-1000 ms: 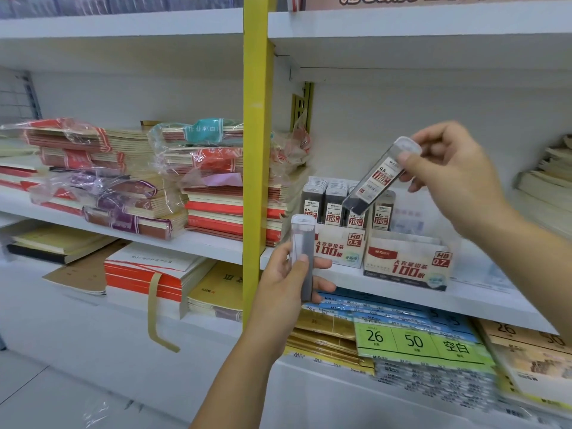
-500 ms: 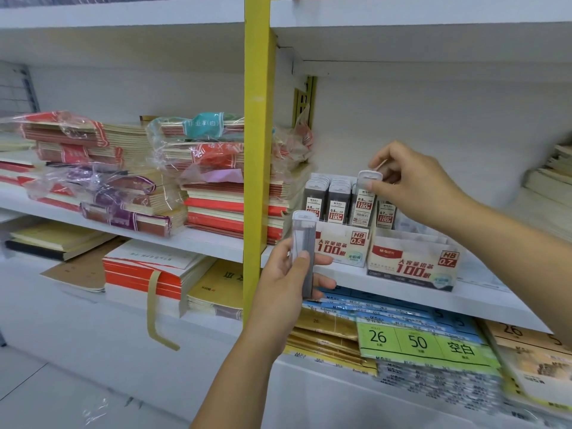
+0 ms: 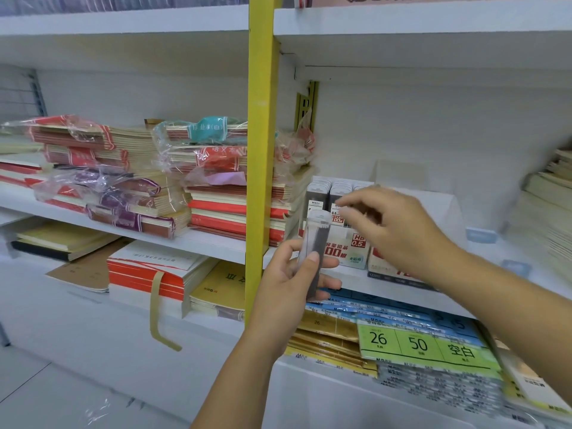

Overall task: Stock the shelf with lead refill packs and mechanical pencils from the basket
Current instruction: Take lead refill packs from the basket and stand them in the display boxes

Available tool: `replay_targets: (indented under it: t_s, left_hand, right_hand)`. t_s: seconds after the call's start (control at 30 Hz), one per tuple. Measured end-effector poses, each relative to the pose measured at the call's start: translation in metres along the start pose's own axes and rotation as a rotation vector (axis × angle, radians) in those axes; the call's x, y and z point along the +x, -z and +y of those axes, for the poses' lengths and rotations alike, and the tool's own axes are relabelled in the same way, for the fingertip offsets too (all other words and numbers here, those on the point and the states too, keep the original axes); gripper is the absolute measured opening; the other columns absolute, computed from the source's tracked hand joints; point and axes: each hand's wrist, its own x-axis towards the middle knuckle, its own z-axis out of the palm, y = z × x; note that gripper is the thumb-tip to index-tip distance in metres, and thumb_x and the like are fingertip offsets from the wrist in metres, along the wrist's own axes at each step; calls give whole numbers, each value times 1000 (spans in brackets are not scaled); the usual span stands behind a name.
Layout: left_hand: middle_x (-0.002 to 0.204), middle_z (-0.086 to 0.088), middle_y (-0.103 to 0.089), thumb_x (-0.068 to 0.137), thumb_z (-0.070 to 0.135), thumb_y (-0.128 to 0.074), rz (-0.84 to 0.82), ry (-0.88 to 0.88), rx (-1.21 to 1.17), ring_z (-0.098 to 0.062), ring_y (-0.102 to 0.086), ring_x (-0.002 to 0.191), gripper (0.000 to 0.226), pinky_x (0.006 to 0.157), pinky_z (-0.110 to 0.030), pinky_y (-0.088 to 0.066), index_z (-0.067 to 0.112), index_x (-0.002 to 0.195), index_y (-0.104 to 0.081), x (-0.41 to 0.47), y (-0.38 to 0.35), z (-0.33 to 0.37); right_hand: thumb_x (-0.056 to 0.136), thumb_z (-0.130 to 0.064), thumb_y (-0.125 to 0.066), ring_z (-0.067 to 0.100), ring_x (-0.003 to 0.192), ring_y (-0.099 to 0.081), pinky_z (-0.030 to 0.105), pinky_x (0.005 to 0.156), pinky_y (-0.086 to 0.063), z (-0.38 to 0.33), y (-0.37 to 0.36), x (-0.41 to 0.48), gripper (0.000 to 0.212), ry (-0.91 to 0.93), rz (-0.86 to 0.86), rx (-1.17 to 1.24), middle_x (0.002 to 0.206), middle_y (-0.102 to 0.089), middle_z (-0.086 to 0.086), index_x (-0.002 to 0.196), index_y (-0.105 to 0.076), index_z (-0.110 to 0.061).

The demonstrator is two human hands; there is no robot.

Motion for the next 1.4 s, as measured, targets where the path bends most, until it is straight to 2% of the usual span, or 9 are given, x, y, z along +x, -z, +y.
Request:
replay_targets:
  t_s: [0.13,0.3,0.53,0.77,0.93,1.07,1.17,1.27,1.4]
  left_hand:
    - [98,2,-77,103,23,-54,11,-67,59,-15,-73,79,20,69,-24,-59,34,114,-66,-3,-3,-1]
    - [99,13,-73,102,45,-42,-26,-1,68,-7,-69,82,28,74,-29,-61,53,110,-68,-5,3,3]
    - [96,21,-72,97,19,-65,-15,27,105,-5,-70,81,31,66,-19,-56,48,107,-63,-4,8,-1]
    - [96,26,-72,94,17,-69,28,-4,96,-3,-72,82,32,63,-16,-56,47,101,-64,-2,6,-4]
    - [104,27,-66,95,23,-68,115,-90,250,4,-63,100,36,76,-15,-55,57,107,-61,5,3,-8]
    - [130,29,-44,95,33,-65,245,-189,580,8,-40,123,53,96,-8,-34,42,143,-43,13,9,-18]
    - [144,22,-40,96,38,-62,221,-153,677,4,-33,130,63,109,-21,-35,39,151,-32,17,10,-25]
    - [150,19,-40,97,39,-59,183,-132,698,-4,-35,138,64,116,-43,-37,40,153,-28,20,9,-29]
    - [153,17,-38,98,39,-58,161,-96,689,-8,-35,141,63,116,-49,-37,39,153,-28,21,7,-31]
  right_hand:
    - [90,-40,-61,1,60,-52,20,59,-45,-16,-12,-7,12,-104,-120,308,67,-60,-4,100,-65,-36]
    - [91,-32,-62,2,68,-62,15,60,-48,-9,-3,-8,9,-170,-218,497,80,-69,0,100,-65,-33]
    - [96,-26,-58,8,69,-67,14,65,-51,-3,-3,-12,21,-279,-225,649,92,-75,-6,111,-65,-40]
    - [97,-22,-56,8,70,-68,16,65,-52,-4,-8,-12,19,-344,-196,695,91,-76,-6,112,-59,-34]
    - [94,-16,-60,3,77,-69,18,63,-54,-10,0,-4,23,-246,-49,551,91,-75,-11,110,-59,-32]
    - [93,-18,-61,-4,78,-65,13,64,-51,-8,15,24,21,-128,231,409,88,-71,-7,100,-48,-33]
    - [93,-17,-62,-14,79,-59,4,63,-45,-9,7,39,22,-45,158,221,86,-63,-16,102,-47,-29]
    - [93,-20,-62,-6,79,-60,12,64,-48,-7,-8,48,22,-50,45,125,87,-63,-16,102,-48,-35]
    - [91,-21,-64,2,78,-61,23,67,-52,-7,-10,61,22,-86,50,139,86,-65,-11,99,-50,-37]
